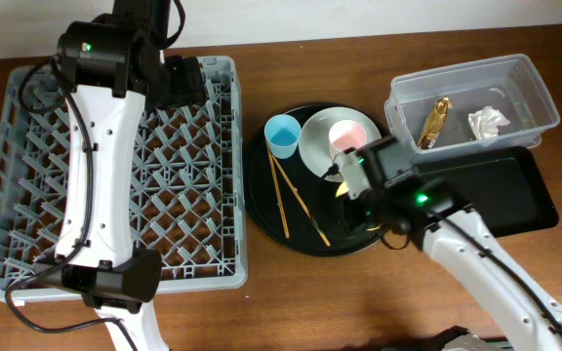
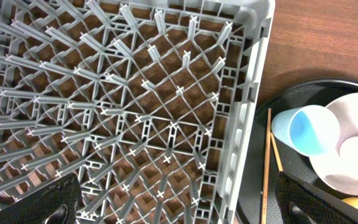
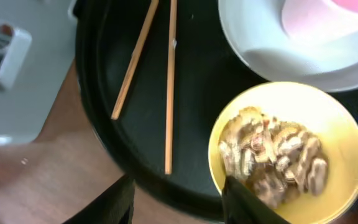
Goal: Sort waste into correct bins and load items into the dishwasher rack
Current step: 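Reach the right gripper to the yellow bowl and grasp its rim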
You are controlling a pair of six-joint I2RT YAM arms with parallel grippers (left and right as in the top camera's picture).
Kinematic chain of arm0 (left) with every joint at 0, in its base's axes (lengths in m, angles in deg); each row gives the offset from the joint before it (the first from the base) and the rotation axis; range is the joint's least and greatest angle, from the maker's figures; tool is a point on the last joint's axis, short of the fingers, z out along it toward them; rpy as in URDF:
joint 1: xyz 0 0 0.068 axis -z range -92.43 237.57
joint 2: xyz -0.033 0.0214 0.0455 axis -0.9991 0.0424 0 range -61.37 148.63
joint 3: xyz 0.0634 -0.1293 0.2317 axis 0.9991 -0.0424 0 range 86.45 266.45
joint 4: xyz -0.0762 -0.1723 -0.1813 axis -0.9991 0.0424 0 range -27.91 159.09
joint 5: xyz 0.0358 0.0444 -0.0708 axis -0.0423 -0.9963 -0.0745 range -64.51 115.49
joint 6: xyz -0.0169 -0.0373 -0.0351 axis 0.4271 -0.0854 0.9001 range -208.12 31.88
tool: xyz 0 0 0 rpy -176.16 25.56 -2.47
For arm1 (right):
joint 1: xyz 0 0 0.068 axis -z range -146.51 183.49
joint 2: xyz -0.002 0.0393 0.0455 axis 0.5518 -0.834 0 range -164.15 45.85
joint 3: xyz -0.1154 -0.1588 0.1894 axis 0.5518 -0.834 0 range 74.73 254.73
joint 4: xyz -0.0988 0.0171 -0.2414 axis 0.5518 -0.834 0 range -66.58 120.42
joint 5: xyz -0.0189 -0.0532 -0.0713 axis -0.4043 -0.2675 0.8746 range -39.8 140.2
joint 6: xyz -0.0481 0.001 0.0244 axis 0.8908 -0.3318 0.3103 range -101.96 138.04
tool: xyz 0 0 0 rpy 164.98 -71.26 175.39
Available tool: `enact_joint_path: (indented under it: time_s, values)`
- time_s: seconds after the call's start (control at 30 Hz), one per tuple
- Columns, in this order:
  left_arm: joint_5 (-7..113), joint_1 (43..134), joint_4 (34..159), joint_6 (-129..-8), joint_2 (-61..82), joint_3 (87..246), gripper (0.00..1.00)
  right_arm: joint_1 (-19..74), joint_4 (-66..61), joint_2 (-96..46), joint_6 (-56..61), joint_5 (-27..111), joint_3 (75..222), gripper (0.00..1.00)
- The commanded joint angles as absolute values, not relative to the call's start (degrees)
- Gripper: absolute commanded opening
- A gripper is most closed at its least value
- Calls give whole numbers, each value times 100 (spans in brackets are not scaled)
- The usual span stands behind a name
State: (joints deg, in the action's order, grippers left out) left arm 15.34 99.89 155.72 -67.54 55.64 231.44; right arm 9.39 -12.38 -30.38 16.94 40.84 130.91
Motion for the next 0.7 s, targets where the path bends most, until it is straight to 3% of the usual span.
enact_joint_path:
  time_s: [0.0,0.33,0.5,0.67]
  values:
    - [1455,9989,15567,-6827,5545,23190,99,579,-906,-3392,1431,4879,12930,39]
    - [1455,9989,15567,-6827,5545,23190,99,500,-465,-4745,656,5603,12930,35]
    - [1455,9989,15567,-6827,5545,23190,99,500,-609,-4882,653,5574,12930,16]
    - [1455,9989,15567,-6827,5545,23190,99,500,-666,-4880,656,5496,12930,16]
